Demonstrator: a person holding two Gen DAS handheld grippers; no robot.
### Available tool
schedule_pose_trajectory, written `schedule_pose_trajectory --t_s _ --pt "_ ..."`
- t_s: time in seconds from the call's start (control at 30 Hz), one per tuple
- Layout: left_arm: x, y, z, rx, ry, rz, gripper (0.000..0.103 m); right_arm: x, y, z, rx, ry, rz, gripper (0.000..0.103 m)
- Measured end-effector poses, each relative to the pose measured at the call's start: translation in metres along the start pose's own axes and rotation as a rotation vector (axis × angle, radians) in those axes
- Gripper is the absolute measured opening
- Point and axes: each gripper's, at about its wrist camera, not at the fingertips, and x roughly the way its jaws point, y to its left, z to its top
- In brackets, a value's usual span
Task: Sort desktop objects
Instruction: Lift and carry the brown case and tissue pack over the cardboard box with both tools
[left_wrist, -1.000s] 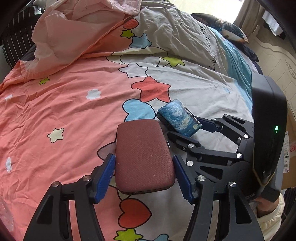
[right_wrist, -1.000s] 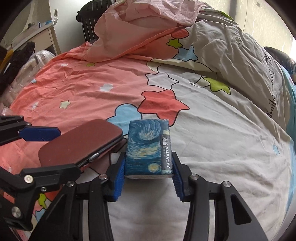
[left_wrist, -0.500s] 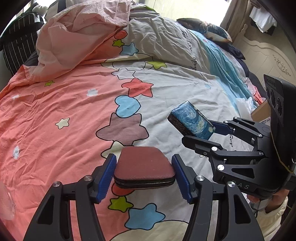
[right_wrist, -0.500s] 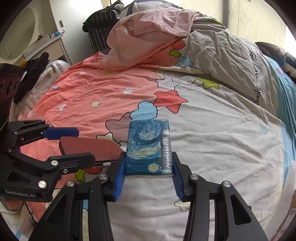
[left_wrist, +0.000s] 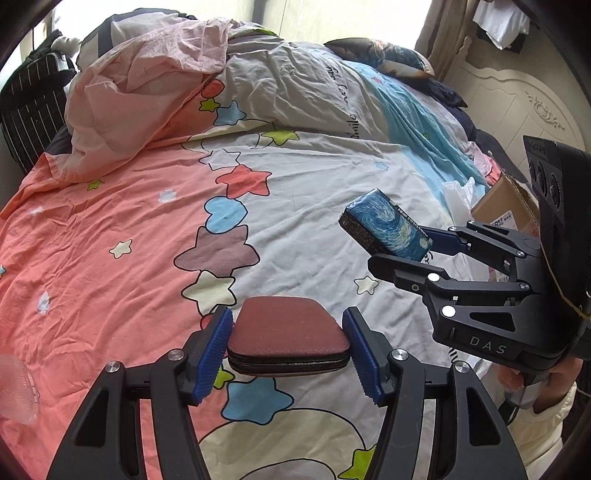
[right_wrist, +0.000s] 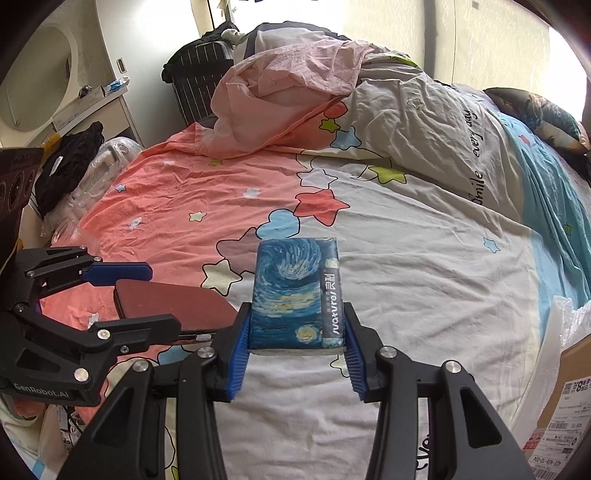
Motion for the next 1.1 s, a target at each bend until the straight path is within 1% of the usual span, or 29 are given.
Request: schedule_pose_trajectory --t_s 0.53,1.1 --pt "-0.044 -0.081 -0.007 0.116 -0.057 -0.010 0.063 -0.083 -0.013 -0.029 0.030 -0.093 -0.060 0.042" --pt "-0.092 -0.160 -0.004 0.230 -0.121 -0.026 0.063 -0.161 -0.046 -0.058 0.085 -0.190 -0.149 0.042"
